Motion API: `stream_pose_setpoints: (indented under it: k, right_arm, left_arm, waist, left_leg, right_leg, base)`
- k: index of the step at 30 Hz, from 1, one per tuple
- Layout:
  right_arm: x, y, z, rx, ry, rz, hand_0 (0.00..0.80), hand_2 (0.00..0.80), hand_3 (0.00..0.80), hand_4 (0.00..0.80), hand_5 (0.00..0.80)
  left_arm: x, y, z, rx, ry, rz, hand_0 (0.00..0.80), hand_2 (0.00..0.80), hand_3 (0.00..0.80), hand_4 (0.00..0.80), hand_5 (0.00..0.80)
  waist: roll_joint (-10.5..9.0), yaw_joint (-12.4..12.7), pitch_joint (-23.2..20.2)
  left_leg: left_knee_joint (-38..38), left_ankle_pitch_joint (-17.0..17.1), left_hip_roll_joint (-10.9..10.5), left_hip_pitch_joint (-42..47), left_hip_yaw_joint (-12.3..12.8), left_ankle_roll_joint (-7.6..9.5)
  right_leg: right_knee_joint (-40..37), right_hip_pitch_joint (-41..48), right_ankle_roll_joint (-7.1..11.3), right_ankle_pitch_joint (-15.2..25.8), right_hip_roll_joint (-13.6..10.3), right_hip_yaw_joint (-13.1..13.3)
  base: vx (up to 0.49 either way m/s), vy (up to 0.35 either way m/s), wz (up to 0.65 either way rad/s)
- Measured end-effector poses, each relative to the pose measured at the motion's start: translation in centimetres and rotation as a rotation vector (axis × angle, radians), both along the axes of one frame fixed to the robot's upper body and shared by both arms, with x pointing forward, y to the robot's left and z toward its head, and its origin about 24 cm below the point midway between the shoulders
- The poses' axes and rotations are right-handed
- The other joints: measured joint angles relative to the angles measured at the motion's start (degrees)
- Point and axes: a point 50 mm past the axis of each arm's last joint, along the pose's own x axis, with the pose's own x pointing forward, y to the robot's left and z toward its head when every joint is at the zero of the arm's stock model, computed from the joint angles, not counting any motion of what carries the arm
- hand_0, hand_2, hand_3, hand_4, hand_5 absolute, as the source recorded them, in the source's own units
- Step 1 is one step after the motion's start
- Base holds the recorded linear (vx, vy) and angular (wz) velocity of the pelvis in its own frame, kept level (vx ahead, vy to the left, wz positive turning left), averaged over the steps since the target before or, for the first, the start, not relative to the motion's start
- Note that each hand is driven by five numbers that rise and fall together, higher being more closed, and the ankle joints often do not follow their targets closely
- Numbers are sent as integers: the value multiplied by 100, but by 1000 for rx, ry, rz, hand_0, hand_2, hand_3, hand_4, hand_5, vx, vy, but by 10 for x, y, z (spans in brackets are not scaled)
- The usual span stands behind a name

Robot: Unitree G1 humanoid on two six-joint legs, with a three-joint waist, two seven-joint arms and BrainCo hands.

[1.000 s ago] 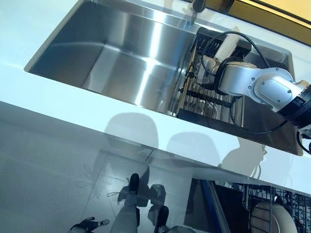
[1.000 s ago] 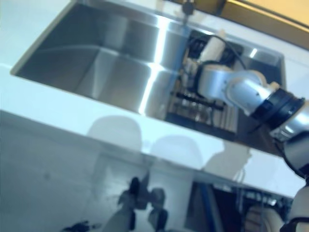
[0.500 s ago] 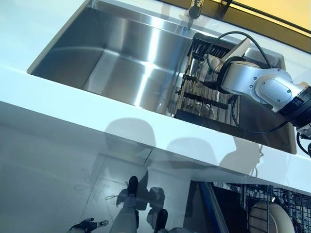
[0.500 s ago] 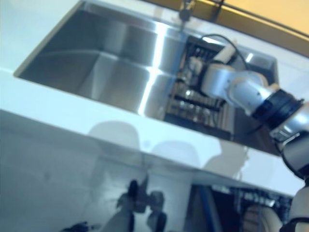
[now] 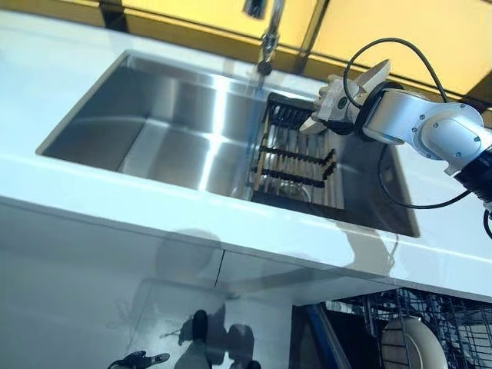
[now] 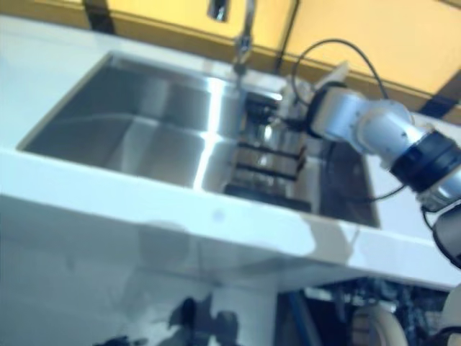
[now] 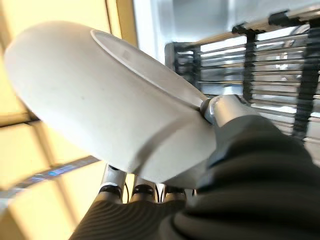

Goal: Take plates into dishwasher

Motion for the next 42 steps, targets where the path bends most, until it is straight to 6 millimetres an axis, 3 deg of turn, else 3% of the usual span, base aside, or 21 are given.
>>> stream_pose_setpoints:
  k: [13, 19, 25, 34, 42]
  right_arm:
    - [-2, -50, 23, 259, -87, -99, 800, 800, 800, 800, 800]
    - [-2, -86, 17, 411, -72, -194, 800, 800, 800, 800, 800]
    - [-8, -129, 12, 640, -60, -304, 800, 800, 800, 800, 800]
    - [-46, -219, 22, 949, -194, -527, 800, 800, 800, 800, 800]
    - [-86, -274, 4, 1143, -241, -685, 800, 800, 800, 800, 800]
  left_arm:
    - [-23, -14, -11, -38, 74, -21, 0, 0, 0, 0, 0]
    - [-26, -14, -12, -29, 93, -56, 0, 0, 0, 0, 0]
    - [-27, -15, -12, -30, 104, -53, 0, 0, 0, 0, 0]
    - [-33, -18, -15, -50, 120, -52, 0, 0, 0, 0, 0]
    - [-36, -17, -15, -53, 137, -46, 0, 0, 0, 0, 0]
  waist:
    - [89, -426, -786]
    - [124, -563, -1079]
    - [161, -719, -1110]
    - [207, -986, -1145]
    - [257, -1265, -1176]
  left_leg:
    - [-31, -154, 106, 376, 377, -48]
    - [-36, -198, 166, 450, 524, -73]
    - [-39, -237, 205, 531, 680, -75]
    - [-41, -276, 255, 619, 981, -104]
    - [-45, -347, 319, 644, 1139, -112]
  right_leg:
    - [1, 179, -1, 1, -43, 327]
    - [10, 177, -5, 6, -35, 481]
    - [29, 168, -2, 13, -36, 663]
    - [61, 91, -4, 41, -42, 921]
    - [56, 38, 10, 67, -29, 1086]
  base:
    - [13, -9, -18]
    - [6, -20, -13]
    - [24, -22, -16]
    - [3, -29, -16]
    - [-6, -42, -11]
